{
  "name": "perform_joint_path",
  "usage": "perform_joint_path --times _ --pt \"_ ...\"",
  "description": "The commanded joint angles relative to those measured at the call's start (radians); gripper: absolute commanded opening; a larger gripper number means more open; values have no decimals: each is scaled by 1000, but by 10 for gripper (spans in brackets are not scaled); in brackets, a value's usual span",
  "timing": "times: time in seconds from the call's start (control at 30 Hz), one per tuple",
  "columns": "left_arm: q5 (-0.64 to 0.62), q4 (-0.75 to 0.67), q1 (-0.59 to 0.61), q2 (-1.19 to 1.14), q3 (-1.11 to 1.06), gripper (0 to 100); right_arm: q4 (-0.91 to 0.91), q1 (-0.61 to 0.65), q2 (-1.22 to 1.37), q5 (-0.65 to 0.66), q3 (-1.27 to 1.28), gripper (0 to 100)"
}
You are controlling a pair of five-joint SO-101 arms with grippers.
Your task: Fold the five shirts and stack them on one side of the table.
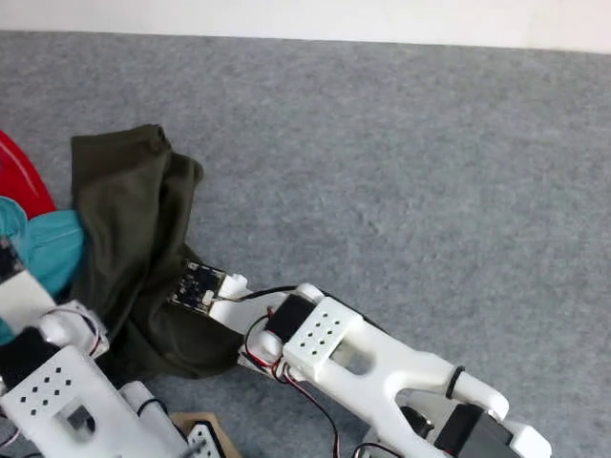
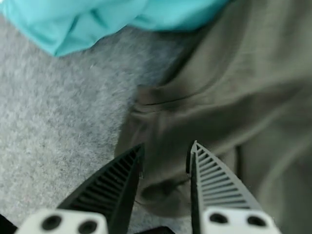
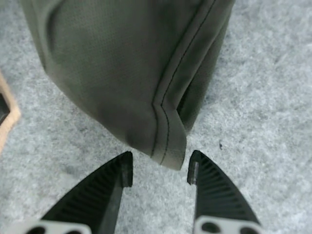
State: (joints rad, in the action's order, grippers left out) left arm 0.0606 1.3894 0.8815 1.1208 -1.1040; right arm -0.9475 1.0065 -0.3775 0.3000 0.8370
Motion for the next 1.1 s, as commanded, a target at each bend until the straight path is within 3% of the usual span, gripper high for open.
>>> perform_joint_path --times 0.0,0.23,0.43,0.63,0.83,1.07 --pt "32 -109 65 15 -99 154 73 1 -1 -9 21 191" --pt "57 -189 84 15 -170 152 128 1 2 -9 44 191" --pt "54 -422 77 13 -283 150 137 -1 12 -9 44 190" --pt "51 -519 -8 13 -338 150 139 -1 134 -9 31 190" --pt "-57 -585 -85 13 -285 150 173 -2 162 -9 31 190" --pt "-112 -764 -87 12 -282 108 188 -39 162 -9 31 190"
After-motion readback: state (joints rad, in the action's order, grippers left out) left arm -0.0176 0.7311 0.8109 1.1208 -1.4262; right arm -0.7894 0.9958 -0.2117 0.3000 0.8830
